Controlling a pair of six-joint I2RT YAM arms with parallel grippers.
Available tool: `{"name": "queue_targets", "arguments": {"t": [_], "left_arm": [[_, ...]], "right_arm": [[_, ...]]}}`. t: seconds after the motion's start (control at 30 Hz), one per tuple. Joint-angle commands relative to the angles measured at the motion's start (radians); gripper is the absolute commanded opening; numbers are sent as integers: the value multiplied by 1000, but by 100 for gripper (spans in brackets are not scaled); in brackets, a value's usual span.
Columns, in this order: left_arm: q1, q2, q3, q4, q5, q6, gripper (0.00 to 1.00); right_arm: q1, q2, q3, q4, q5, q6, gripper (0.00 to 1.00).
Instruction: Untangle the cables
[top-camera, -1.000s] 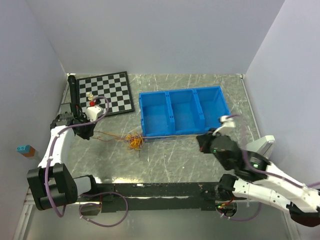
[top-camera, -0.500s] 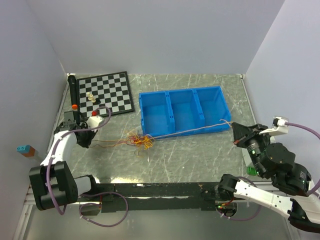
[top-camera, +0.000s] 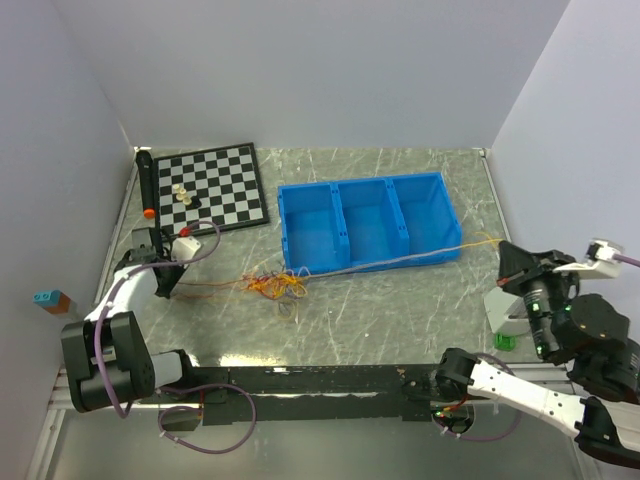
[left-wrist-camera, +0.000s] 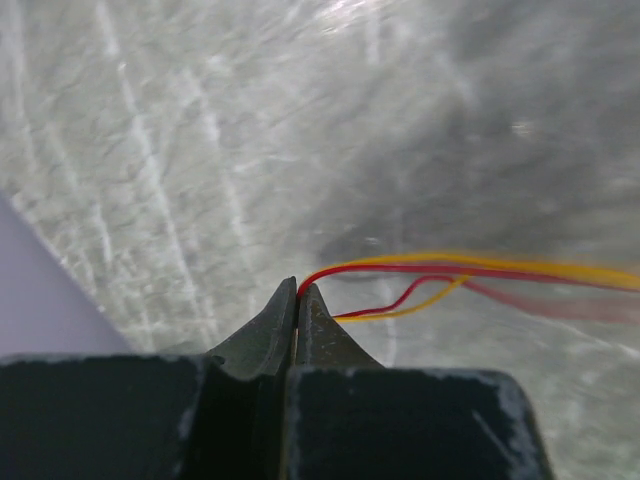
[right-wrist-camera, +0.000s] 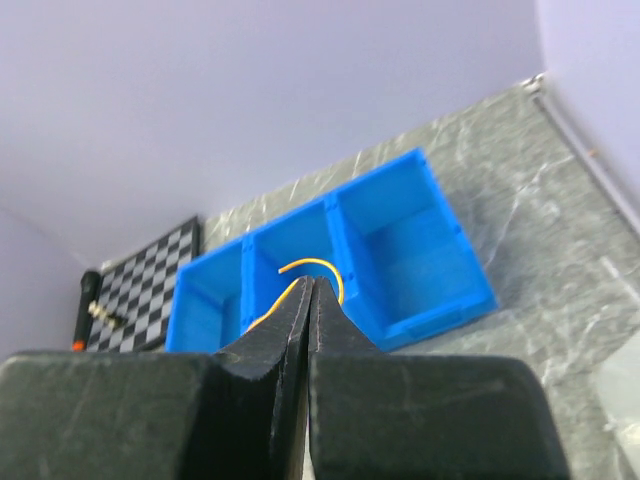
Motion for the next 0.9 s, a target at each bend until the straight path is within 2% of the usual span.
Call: {"name": "queue_targets", "arguments": {"t": [0.0,0.07,0.17,0.33,0.43,0.53,0.67,0.73,0.87], "left_arm": [[12,25,-22,104,-142,16,1],[12,43,-28,127,-165,17,1],[12,59,-47,144,-173,25,1],[15,74,-88,210,-219,60,1],[26,94,-105,248,-231,74,1],[30,109,-96,247,-228,63,1],[30,100,-91,244,-219,62,1],[30,71,-56,162,-156,42,1],[18,-2,69,-55,58,-30,2]], "right_arm": [[-7,-43,63,130,142,-180,0],[-5,-55,66,253,173,-329,0],[-7,-67,83,379,196,-467,0],[-7,-106,53,747,219,-855,0],[-5,-124,42,898,211,-980,0],[-4,-113,40,849,226,-957,0],[-4,-129,23,956,230,-1049,0],[3,-132,52,799,214,-931,0],[12,-69,77,422,166,-568,0]]}}
